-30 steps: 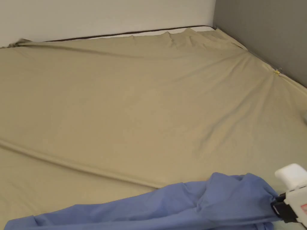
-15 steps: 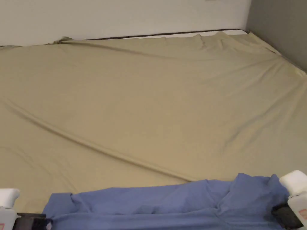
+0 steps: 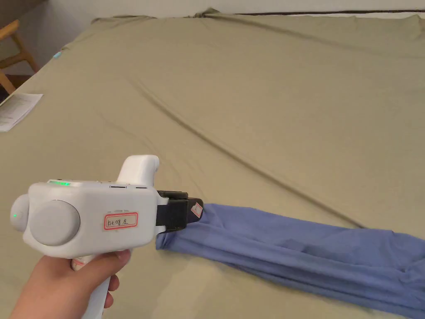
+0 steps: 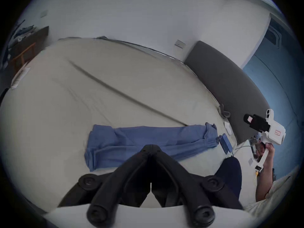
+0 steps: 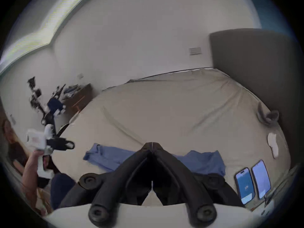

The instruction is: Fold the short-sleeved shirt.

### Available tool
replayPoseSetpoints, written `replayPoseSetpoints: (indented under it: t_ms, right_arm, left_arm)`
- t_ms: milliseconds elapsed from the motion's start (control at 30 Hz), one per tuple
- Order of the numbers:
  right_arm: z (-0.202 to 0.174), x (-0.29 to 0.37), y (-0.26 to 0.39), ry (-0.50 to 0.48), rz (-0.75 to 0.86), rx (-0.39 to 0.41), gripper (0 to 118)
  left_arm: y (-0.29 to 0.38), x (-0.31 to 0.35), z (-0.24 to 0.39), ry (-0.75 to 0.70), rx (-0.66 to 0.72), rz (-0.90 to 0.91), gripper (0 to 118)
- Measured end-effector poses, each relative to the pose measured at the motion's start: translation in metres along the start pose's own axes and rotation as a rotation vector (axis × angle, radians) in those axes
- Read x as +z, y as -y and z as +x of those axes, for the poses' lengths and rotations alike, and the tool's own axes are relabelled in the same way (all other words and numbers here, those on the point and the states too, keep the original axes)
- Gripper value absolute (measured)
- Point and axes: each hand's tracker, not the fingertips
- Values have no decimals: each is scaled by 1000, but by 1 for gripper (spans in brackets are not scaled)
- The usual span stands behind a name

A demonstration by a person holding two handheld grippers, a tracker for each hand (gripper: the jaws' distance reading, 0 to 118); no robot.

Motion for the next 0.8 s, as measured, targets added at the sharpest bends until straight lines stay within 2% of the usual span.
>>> replayPoseSetpoints:
  t_ms: [67, 100, 133, 167, 200, 267, 300, 367, 433, 500, 567, 600, 633, 667, 700, 733, 767, 800]
  right_arm:
    - [-7, 2, -1, 7, 31, 20, 2]
    - [-11, 4, -5, 19, 27, 63, 2]
    - [-14, 6, -8, 38, 19, 92, 2]
    - [-15, 8, -10, 49, 23, 102, 2]
    - [-16, 6, -9, 50, 26, 105, 2]
    - [-15, 8, -12, 40, 21, 102, 2]
    - [-15, 9, -12, 37, 19, 98, 2]
    - [-13, 4, -8, -1, -5, 92, 2]
    - [-17, -1, -4, -89, -70, 141, 2]
    - [-27, -5, 5, -114, -71, 206, 2]
    - [-34, -5, 7, -179, -108, 242, 2]
    - [-34, -5, 13, -202, -124, 258, 2]
    - [-37, -6, 15, -206, -140, 285, 2]
    - [-40, -7, 15, -202, -148, 309, 2]
    - [-44, -8, 15, -193, -154, 334, 2]
    - [-48, -9, 15, -183, -155, 347, 2]
    - [-50, -11, 14, -179, -154, 347, 2]
    - [-51, -13, 12, -178, -152, 341, 2]
  left_arm:
    - [-8, -9, -24, 75, 58, 42, 0]
    - [-12, -19, -41, 89, 114, 33, 18]
    - [-19, -28, -59, 41, 132, -4, 71]
    - [-24, -36, -71, -20, 128, -28, 118]
    - [-29, -47, -84, -108, 104, -72, 118]
    - [-27, -57, -103, -173, 94, -137, 118]
    - [-24, -70, -112, -113, 120, -204, 118]
    - [-20, -109, -124, -91, 181, -290, 118]
    - [-9, -138, -130, -75, 182, -322, 118]
    - [-8, -157, -143, -133, 173, -336, 118]
    - [-9, -154, -129, -201, 93, -280, 118]
    - [-8, -155, -123, -188, 76, -286, 116]
    - [-4, -148, -107, -174, 82, -295, 99]
    - [0, -148, -95, -175, 63, -306, 71]
    - [3, -148, -84, -266, -8, -319, 59]
    - [6, -147, -77, -279, -41, -307, 51]
    - [5, -144, -76, -255, -14, -295, 36]
    - [4, -140, -77, -264, 55, -290, 15]
